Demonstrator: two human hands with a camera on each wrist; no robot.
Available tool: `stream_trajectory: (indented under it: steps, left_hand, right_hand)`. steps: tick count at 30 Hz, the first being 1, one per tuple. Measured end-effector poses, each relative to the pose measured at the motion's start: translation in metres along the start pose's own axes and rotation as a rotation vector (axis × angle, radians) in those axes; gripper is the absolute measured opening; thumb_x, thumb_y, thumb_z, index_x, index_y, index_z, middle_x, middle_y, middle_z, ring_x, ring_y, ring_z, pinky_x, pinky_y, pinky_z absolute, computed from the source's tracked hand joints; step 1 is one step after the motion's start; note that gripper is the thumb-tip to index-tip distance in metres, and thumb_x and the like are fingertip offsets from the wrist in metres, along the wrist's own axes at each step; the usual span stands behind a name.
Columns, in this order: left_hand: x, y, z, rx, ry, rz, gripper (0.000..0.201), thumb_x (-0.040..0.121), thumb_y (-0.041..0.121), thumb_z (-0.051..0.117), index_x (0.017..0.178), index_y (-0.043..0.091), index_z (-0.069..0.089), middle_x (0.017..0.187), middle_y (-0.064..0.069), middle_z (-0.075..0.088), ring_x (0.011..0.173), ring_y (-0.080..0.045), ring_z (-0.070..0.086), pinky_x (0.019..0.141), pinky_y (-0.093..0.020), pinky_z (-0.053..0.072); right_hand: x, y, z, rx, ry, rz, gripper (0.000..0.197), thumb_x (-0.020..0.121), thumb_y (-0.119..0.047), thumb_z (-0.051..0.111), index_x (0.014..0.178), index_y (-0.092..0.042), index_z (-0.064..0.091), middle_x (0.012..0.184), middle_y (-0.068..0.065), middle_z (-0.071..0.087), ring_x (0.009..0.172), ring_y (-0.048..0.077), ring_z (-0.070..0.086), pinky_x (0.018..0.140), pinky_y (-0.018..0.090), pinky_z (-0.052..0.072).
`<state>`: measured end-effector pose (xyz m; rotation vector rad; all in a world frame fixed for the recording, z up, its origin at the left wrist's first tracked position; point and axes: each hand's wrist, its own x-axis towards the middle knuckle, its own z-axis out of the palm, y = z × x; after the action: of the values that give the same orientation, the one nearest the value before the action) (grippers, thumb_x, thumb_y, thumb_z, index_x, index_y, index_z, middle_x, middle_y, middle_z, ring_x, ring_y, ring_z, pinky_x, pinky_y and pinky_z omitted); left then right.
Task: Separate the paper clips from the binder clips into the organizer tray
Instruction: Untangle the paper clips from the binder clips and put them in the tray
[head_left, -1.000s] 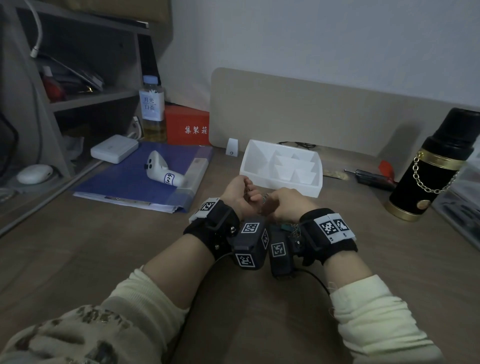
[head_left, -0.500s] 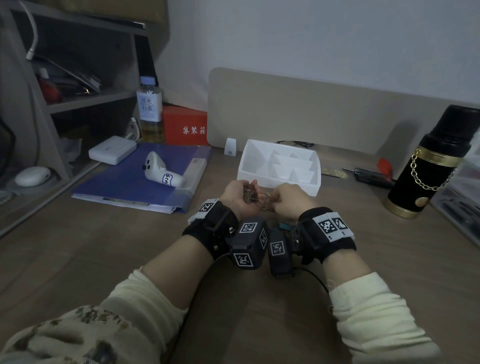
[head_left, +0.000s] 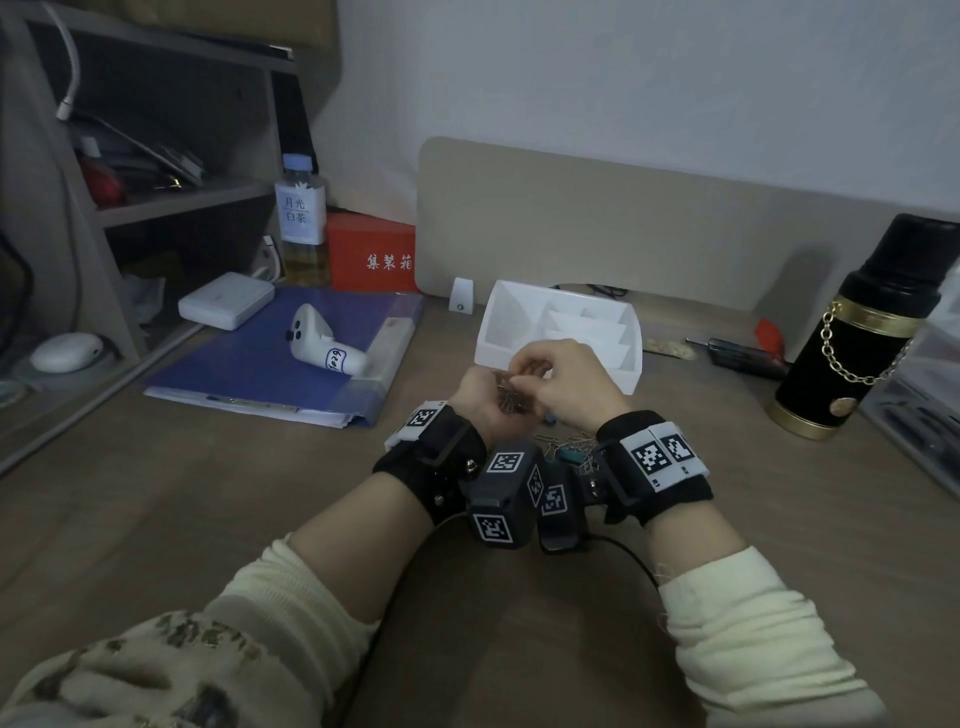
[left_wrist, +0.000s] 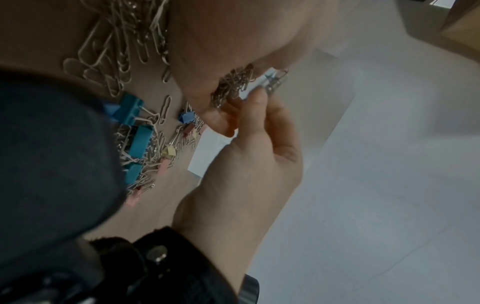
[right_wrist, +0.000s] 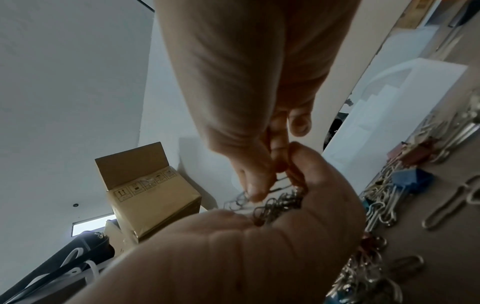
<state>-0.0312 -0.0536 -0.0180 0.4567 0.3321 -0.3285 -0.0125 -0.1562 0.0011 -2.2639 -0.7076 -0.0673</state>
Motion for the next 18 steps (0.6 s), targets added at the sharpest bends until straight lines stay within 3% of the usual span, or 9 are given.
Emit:
stream_trajectory:
  steps: [4, 7, 9, 11, 13, 15, 18]
  left_hand:
    - [-0.01, 0.0, 0.003, 0.053, -0.003, -0.015, 0.042, 0.099, 0.01, 0.02, 0.074, -0.001, 0.052, 0.061, -0.016, 0.059, 0.067, -0.025, 0.051, 0.045, -0.023, 0.052]
    - [-0.008, 0.001, 0.002, 0.057, 0.031, -0.001, 0.039, 0.099, 0.01, 0.022, 0.075, 0.0, 0.051, 0.073, -0.011, 0.052, 0.067, -0.021, 0.052, 0.043, -0.019, 0.049]
    - [0.0, 0.003, -0.002, 0.019, 0.055, 0.01, 0.035, 0.099, 0.011, 0.026, 0.076, 0.002, 0.052, 0.074, -0.007, 0.051, 0.067, -0.017, 0.052, 0.047, -0.019, 0.048]
    - [0.008, 0.004, -0.006, -0.029, 0.064, 0.0, 0.031, 0.098, 0.013, 0.03, 0.077, 0.005, 0.051, 0.072, -0.003, 0.049, 0.065, -0.013, 0.05, 0.051, -0.02, 0.047]
    - [0.011, 0.005, -0.008, -0.046, 0.078, 0.001, 0.03, 0.098, 0.014, 0.031, 0.074, 0.007, 0.048, 0.065, 0.0, 0.047, 0.059, -0.011, 0.049, 0.051, -0.019, 0.047]
    - [0.01, 0.005, -0.007, -0.046, 0.09, 0.008, 0.034, 0.099, 0.014, 0.031, 0.069, 0.006, 0.047, 0.052, -0.001, 0.048, 0.043, -0.013, 0.051, 0.044, -0.018, 0.045]
    - [0.008, 0.007, -0.006, -0.004, 0.089, 0.013, 0.037, 0.097, 0.015, 0.029, 0.064, 0.011, 0.045, 0.041, 0.0, 0.043, 0.026, -0.01, 0.039, 0.029, -0.01, 0.029]
  right_hand:
    - [0.002, 0.004, -0.001, -0.075, 0.013, -0.036, 0.009, 0.083, -0.007, 0.067, 0.081, -0.015, 0.07, 0.082, 0.003, 0.062, 0.052, 0.011, 0.054, 0.046, 0.014, 0.042]
    - [0.002, 0.004, -0.001, -0.117, 0.039, -0.071, 0.008, 0.084, -0.012, 0.067, 0.087, -0.013, 0.074, 0.093, 0.001, 0.063, 0.072, 0.015, 0.059, 0.065, 0.029, 0.049]
    - [0.002, 0.003, -0.001, -0.174, 0.064, -0.1, 0.012, 0.086, -0.018, 0.064, 0.093, -0.016, 0.074, 0.098, 0.001, 0.063, 0.087, 0.016, 0.059, 0.078, 0.032, 0.05]
    - [0.002, 0.003, -0.003, -0.182, 0.084, -0.111, 0.014, 0.087, -0.019, 0.061, 0.095, -0.017, 0.073, 0.1, 0.001, 0.063, 0.089, 0.016, 0.058, 0.081, 0.035, 0.05]
    - [0.002, 0.004, -0.004, -0.137, 0.1, -0.105, 0.015, 0.088, -0.017, 0.058, 0.092, -0.017, 0.072, 0.1, 0.001, 0.063, 0.087, 0.018, 0.061, 0.081, 0.039, 0.052]
    - [0.003, 0.004, -0.004, -0.121, 0.14, -0.09, 0.015, 0.089, -0.016, 0.056, 0.09, -0.017, 0.071, 0.1, 0.0, 0.065, 0.091, 0.017, 0.061, 0.085, 0.036, 0.05]
    - [0.003, 0.005, -0.005, -0.116, 0.216, -0.081, 0.016, 0.089, -0.016, 0.055, 0.09, -0.017, 0.071, 0.099, -0.004, 0.067, 0.092, 0.012, 0.059, 0.085, 0.03, 0.048]
